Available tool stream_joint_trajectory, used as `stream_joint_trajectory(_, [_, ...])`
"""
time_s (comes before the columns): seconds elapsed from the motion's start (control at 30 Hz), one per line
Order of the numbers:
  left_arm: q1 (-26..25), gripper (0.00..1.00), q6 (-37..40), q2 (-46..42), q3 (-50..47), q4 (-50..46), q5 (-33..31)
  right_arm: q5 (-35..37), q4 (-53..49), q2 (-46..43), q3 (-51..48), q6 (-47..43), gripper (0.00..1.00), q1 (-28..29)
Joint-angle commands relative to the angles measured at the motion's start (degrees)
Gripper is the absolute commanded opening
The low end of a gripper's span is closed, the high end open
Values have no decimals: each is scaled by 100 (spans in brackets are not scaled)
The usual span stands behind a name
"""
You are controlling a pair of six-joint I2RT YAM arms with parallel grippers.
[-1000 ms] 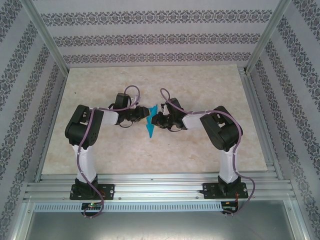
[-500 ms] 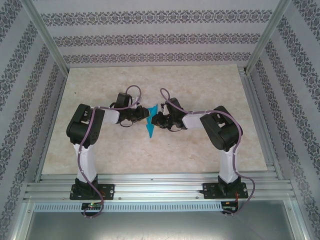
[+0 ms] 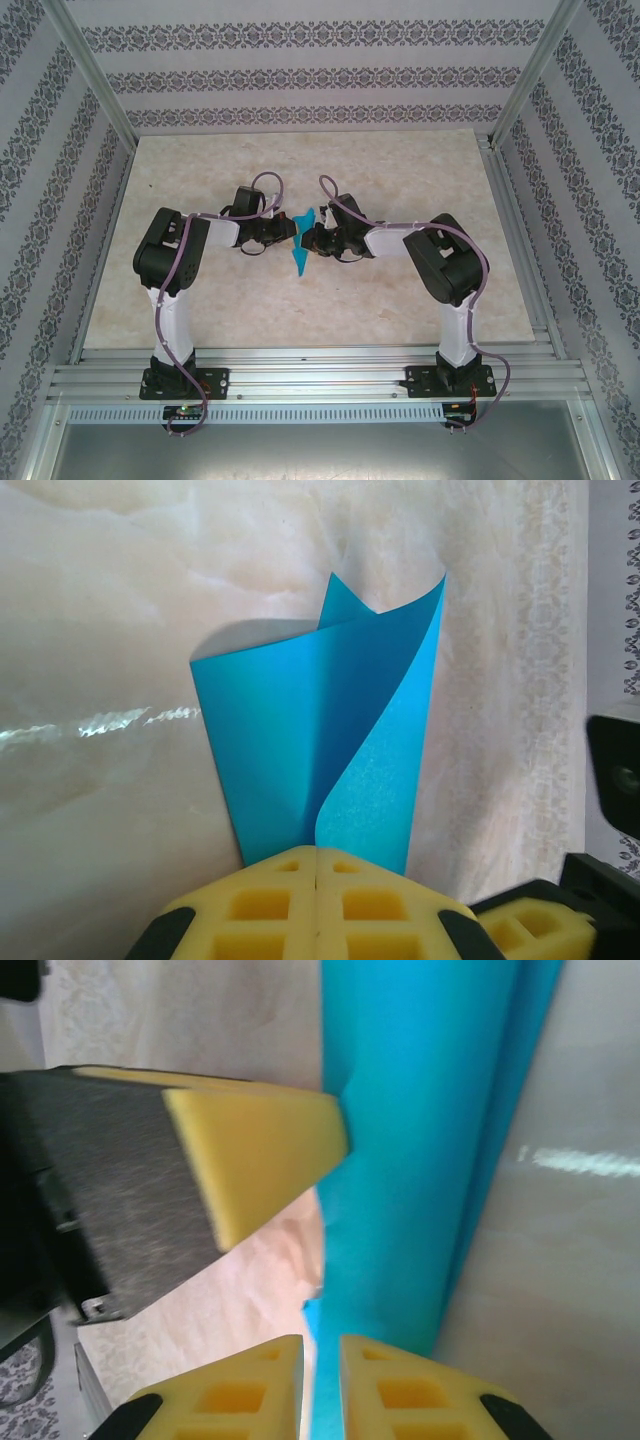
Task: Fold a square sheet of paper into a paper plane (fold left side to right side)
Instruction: Fold the wing for the fifth time at the center of the table.
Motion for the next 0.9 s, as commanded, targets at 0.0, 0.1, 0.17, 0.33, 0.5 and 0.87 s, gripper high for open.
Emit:
stream_joint_trajectory(0.0, [-10, 0, 114, 96, -160, -207, -494, 91, 7, -342, -57, -148, 18, 88])
stream_joint_trajectory(0.1, [-3, 0, 118, 109, -188, -171, -489, 78, 26, -414, -132, -110, 18, 136])
stream_joint_trajectory(0.17, [-4, 0, 107, 114, -193, -157, -494, 53, 53, -426, -170, -69, 18, 185])
stream_joint_trajectory(0.33, [3, 0, 87, 105, -213, -154, -532, 77, 152, -424, -302, 40, 17, 332])
stream_joint_trajectory(0.5, [3, 0, 52, 105, -220, -162, -603, 86, 394, -374, -486, 170, 17, 386])
stream_joint_trajectory(0.87, [34, 0, 4, 123, -261, -172, -749, 43, 470, -221, -459, 199, 17, 439])
